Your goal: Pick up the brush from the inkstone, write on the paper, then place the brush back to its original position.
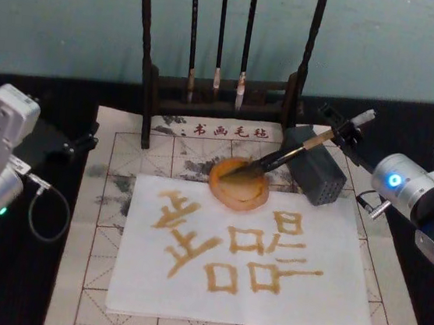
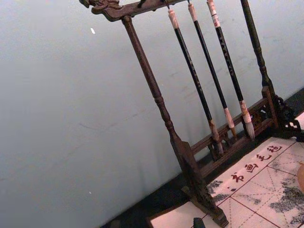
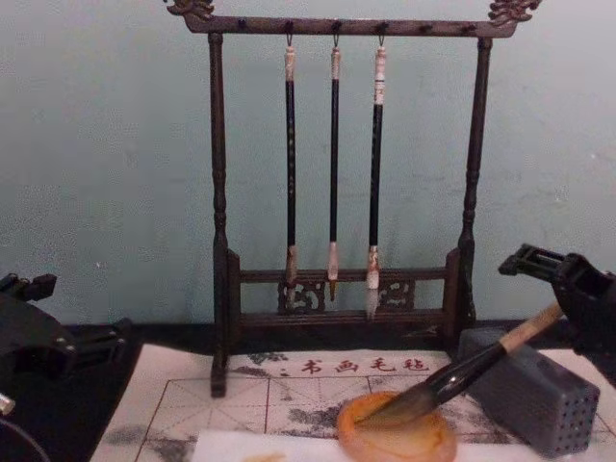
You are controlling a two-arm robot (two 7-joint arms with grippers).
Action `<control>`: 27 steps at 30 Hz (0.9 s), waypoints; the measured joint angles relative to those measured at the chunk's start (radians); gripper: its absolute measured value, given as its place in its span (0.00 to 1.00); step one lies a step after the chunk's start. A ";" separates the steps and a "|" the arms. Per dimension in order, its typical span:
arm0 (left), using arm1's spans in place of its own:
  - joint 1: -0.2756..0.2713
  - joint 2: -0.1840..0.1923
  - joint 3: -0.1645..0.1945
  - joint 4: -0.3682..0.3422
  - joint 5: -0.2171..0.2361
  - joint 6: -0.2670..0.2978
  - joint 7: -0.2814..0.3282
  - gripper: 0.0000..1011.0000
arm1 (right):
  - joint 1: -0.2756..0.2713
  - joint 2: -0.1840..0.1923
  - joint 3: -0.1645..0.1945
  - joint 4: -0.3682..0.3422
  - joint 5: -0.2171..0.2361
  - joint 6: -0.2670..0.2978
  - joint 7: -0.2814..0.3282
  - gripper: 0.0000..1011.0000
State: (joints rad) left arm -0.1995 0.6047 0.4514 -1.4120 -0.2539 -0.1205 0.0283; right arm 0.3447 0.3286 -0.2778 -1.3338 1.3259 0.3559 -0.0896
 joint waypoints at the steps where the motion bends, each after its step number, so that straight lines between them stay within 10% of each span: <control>1: 0.000 0.000 0.000 0.000 0.000 0.000 0.000 0.99 | 0.000 0.000 0.000 0.000 0.000 0.000 0.000 0.99; 20: 0.000 0.000 0.000 0.000 0.000 0.000 0.000 0.99 | -0.157 0.137 0.003 -0.182 0.035 -0.051 0.072 0.99; 27: 0.000 0.000 0.000 0.000 0.000 0.000 0.000 0.99 | -0.250 0.231 -0.033 -0.286 -0.063 -0.134 0.140 0.99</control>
State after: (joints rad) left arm -0.1996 0.6047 0.4514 -1.4119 -0.2539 -0.1205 0.0283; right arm 0.0952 0.5598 -0.3104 -1.6203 1.2633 0.2222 0.0508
